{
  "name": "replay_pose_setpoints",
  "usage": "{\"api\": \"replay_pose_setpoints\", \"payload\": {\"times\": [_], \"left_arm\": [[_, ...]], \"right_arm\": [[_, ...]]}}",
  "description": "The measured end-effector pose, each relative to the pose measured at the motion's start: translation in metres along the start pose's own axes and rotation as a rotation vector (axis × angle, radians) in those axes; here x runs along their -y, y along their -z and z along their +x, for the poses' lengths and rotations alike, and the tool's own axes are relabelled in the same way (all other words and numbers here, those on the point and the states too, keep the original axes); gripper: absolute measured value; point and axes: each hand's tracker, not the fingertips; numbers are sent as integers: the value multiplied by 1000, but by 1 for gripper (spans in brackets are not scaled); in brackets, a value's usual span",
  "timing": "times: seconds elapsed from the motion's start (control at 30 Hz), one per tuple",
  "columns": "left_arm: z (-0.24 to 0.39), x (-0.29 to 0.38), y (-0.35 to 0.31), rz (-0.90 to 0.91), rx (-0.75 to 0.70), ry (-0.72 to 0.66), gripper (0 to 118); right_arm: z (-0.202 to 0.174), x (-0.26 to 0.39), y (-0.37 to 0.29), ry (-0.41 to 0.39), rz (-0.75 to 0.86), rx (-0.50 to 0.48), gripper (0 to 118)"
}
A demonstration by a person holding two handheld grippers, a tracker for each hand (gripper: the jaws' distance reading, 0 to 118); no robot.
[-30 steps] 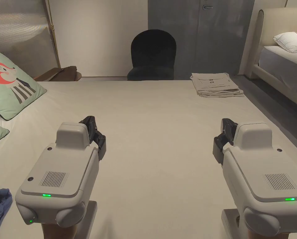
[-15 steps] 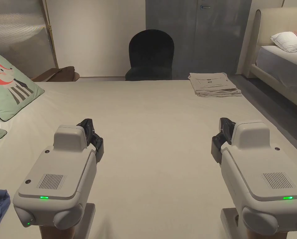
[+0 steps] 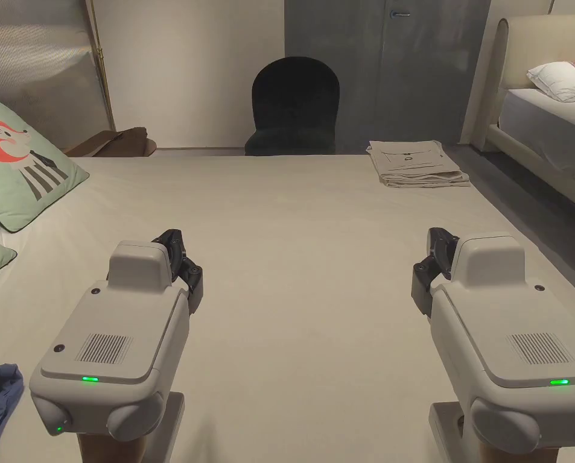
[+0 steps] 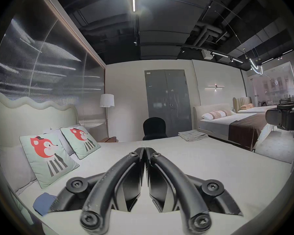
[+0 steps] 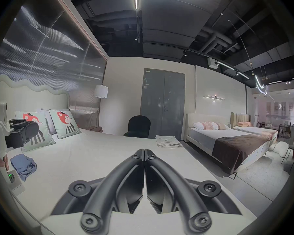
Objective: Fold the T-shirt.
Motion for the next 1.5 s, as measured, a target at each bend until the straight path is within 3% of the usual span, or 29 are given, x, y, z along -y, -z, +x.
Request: {"api": "replay_pose_setpoints", "payload": {"times": [0.4,0.47,0.5,0.53,0.6,0.63,0.7,0.73,1.5], "left_arm": [[-2,3,0,1,-3,7,0],[-3,3,-1,8,-8,0,2],[-4,3,-2,11,-12,-1,5],[-5,3,-2,14,-15,-1,17],[-6,3,-3,24,-25,4,50],[-7,2,-4,25,-25,5,73],[-9,1,-4,21,-25,5,103],[-9,1,-3,19,-28,2,111],[-18,4,-6,18,-50,-31,111]], "right_arm": [[0,1,0,0,-4,2,0],[-1,2,0,-5,-9,10,6],[-1,2,0,-7,-9,16,15],[-2,2,0,-8,-10,19,36],[-2,3,0,-5,-15,22,74],[-2,4,1,-4,-17,25,95],[-2,5,1,-1,-12,35,112],[-2,5,1,0,-7,37,113],[-7,2,-1,-15,-15,19,114]]}}
